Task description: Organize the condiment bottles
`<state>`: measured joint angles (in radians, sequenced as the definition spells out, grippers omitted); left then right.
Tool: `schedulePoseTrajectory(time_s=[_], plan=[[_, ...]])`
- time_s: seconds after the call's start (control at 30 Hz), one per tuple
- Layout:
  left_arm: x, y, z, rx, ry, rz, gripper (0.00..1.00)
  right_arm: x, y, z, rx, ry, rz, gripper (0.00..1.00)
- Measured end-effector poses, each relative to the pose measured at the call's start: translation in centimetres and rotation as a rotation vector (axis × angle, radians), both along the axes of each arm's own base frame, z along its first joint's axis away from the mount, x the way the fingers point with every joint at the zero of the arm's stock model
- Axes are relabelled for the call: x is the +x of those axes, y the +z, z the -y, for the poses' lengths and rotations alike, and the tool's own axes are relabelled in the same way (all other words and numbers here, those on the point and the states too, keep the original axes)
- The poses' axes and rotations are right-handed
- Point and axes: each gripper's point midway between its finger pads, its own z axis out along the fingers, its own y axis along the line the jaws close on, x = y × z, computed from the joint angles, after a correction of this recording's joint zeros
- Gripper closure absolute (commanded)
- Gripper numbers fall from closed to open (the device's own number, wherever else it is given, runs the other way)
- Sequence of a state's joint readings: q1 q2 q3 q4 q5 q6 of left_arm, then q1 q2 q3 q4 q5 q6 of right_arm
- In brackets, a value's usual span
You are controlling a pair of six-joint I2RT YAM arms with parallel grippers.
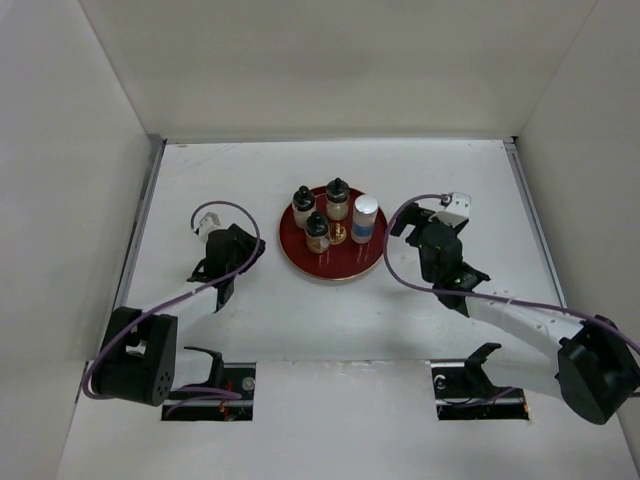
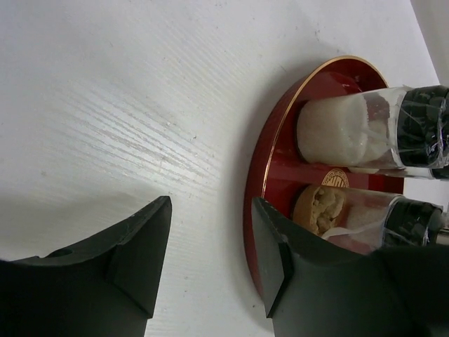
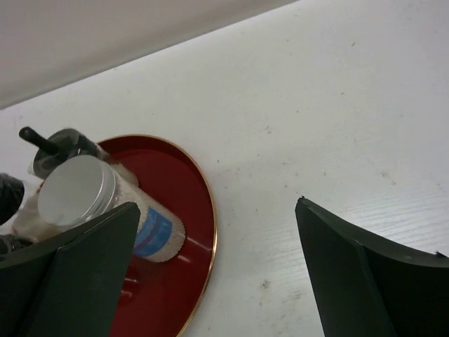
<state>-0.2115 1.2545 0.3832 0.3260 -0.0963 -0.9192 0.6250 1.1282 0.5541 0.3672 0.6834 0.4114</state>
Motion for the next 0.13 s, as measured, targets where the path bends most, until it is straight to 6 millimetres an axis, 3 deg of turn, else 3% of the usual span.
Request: schedulePoseTrajectory(time_s=[0.13], plan=[[0.14,0.25,0.22,0.001,-0.007,0.005,0.53,0.35,-0.67,-0.05,0.019,-0.008,-0.013,0.00]])
